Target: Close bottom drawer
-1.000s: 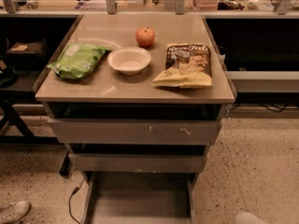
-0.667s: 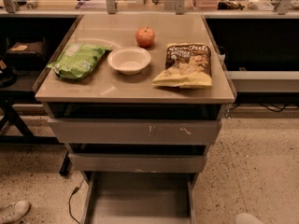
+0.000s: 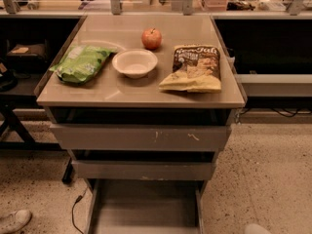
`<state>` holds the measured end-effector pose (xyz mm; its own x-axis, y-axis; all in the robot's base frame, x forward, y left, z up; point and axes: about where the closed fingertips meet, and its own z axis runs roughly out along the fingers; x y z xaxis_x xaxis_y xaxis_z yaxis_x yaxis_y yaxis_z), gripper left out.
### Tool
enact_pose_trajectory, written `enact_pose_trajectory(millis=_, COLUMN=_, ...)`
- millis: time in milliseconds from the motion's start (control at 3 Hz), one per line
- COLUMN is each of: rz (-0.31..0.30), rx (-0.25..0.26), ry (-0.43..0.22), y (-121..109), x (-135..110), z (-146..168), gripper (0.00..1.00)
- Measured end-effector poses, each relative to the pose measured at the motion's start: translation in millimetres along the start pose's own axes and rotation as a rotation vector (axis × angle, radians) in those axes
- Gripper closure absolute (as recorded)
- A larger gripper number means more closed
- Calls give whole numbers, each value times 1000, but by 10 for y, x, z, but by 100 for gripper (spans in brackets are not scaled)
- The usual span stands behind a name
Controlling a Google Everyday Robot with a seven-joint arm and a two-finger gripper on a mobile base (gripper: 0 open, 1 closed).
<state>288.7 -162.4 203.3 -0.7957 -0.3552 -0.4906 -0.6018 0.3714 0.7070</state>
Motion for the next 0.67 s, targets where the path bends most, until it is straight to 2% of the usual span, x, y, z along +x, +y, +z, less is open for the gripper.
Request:
enact_pose_trajectory(millis=333, rz=-5, rx=65, ry=2, y=-147, x=18, z=42, gripper=100)
enact_pose_trajectory(millis=667, rz=-10, rx=189, ry=26, y=-312, x=21, z=-7, gripper=100)
